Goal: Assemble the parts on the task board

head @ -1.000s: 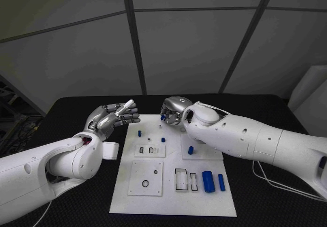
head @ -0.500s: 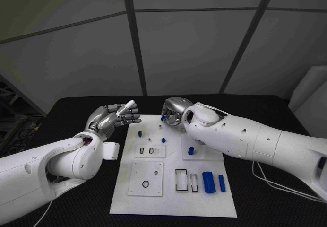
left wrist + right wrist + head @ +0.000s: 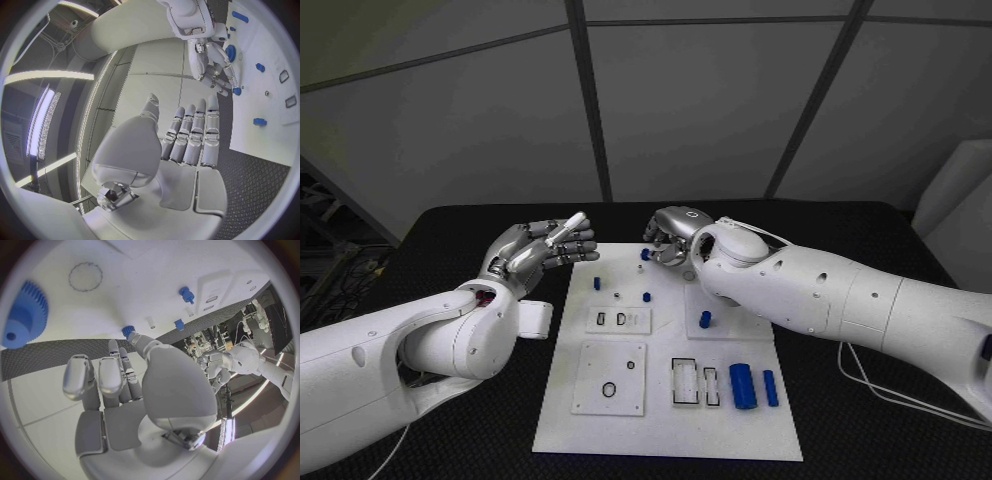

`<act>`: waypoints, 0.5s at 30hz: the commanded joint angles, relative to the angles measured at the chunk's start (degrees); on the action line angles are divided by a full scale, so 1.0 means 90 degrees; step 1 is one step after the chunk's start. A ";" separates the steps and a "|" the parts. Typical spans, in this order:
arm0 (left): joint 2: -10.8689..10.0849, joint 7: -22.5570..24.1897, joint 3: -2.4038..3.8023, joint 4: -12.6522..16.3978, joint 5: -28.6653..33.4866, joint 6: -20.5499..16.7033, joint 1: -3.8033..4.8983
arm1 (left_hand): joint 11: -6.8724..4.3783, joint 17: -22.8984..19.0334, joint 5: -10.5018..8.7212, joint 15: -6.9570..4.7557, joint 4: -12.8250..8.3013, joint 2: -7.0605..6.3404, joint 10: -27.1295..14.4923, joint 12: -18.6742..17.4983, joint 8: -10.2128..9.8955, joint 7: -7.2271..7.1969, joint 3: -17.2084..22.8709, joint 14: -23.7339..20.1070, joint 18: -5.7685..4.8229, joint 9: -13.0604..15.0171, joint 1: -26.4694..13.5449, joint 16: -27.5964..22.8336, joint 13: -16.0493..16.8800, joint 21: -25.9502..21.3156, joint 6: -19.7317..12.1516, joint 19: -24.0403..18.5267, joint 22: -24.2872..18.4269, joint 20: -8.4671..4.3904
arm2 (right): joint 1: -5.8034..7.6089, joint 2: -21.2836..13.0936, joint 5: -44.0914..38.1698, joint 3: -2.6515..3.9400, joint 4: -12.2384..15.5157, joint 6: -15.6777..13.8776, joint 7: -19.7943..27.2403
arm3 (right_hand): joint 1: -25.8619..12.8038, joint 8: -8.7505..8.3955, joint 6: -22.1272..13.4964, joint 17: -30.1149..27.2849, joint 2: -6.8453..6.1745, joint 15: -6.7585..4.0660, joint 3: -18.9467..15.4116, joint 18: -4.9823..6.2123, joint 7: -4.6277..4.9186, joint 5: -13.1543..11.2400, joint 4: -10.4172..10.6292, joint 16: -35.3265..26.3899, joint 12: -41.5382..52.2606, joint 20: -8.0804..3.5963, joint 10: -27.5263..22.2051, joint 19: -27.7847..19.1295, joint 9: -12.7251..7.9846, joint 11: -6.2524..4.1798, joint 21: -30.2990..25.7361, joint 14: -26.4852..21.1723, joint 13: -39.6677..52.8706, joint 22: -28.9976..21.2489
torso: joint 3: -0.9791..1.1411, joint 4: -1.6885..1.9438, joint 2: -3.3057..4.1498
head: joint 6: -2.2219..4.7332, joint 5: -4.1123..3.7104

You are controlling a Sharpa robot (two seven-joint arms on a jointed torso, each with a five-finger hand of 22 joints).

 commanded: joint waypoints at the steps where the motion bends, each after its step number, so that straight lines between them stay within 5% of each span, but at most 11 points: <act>1: -0.0004 0.0004 0.0007 0.0014 -0.0052 0.0087 0.0013 | 0.0039 0.0008 0.0020 0.0014 -0.0026 -0.0010 0.0009 -0.0025 -0.0022 0.0048 -0.0013 -0.0039 -0.0130 -0.0007 0.0044 -0.0039 -0.0009 -0.0035 -0.0005 -0.0002 -0.0010 0.0032 | 0.0018 -0.0045 0.0098 0.0001 0.0078 -0.0177 0.0033 | 0.0004 0.0031 0.0052 -0.0013 -0.0048 0.0020 -0.0053 0.0067 0.0005 0.0047 0.0008 -0.0039 0.0050 0.0004 -0.0021 -0.0049 0.0013 -0.0008 -0.0044 0.0008 0.0001 -0.0008 | 0.0003 -0.0002 0.0002 | 0.0000 0.0004; 7: -0.0014 0.0004 0.0007 0.0000 -0.0052 0.0104 0.0014 | 0.0040 0.0008 0.0020 0.0016 -0.0034 -0.0007 0.0009 -0.0029 -0.0025 0.0048 -0.0015 -0.0044 -0.0131 -0.0007 0.0052 -0.0048 -0.0008 -0.0039 -0.0004 -0.0005 -0.0012 0.0034 | 0.0017 -0.0394 0.0209 0.0002 0.0458 -0.0594 0.0132 | 0.0051 0.0081 0.0225 0.0045 -0.0034 -0.0016 -0.0068 0.0051 0.0061 0.0272 0.0014 0.0008 0.0157 -0.0019 0.0128 0.0026 0.0043 -0.0046 -0.0013 0.0037 0.0021 0.0070 | 0.0012 -0.0005 -0.0006 | -0.0009 0.0011; 11: -0.0044 0.0020 0.0007 -0.0015 -0.0053 0.0143 0.0014 | 0.0035 0.0012 0.0021 0.0020 -0.0093 0.0014 0.0030 -0.0046 -0.0034 0.0034 -0.0023 -0.0048 -0.0132 -0.0002 0.0116 -0.0094 -0.0004 -0.0075 0.0017 -0.0043 -0.0034 0.0044 | 0.0016 -0.0959 0.0699 0.0004 0.1022 -0.0888 0.0283 | 0.0071 0.0142 0.0409 0.0140 -0.0050 -0.0008 -0.0078 0.0024 0.0132 0.0353 0.0020 0.0080 0.0265 -0.0028 0.0325 0.0124 0.0069 -0.0031 0.0042 0.0071 0.0048 0.0186 | 0.0014 -0.0032 -0.0007 | 0.0007 0.0004; 15: -0.0067 0.0018 0.0007 -0.0043 -0.0053 0.0170 0.0014 | 0.0031 0.0014 0.0021 0.0019 -0.0110 0.0022 0.0044 -0.0050 -0.0034 0.0025 -0.0027 -0.0042 -0.0131 0.0000 0.0132 -0.0105 -0.0002 -0.0086 0.0029 -0.0054 -0.0041 0.0046 | 0.0015 -0.1522 0.1229 0.0008 0.1537 -0.0830 0.0330 | 0.0005 0.0210 0.0580 0.0234 -0.0179 -0.0035 -0.0229 0.0005 0.0157 0.0413 0.0050 0.0155 0.0537 -0.0036 0.0806 0.0205 0.0091 -0.0081 0.0089 0.0098 0.0184 0.0283 | 0.0042 -0.0074 -0.0017 | 0.0011 0.0016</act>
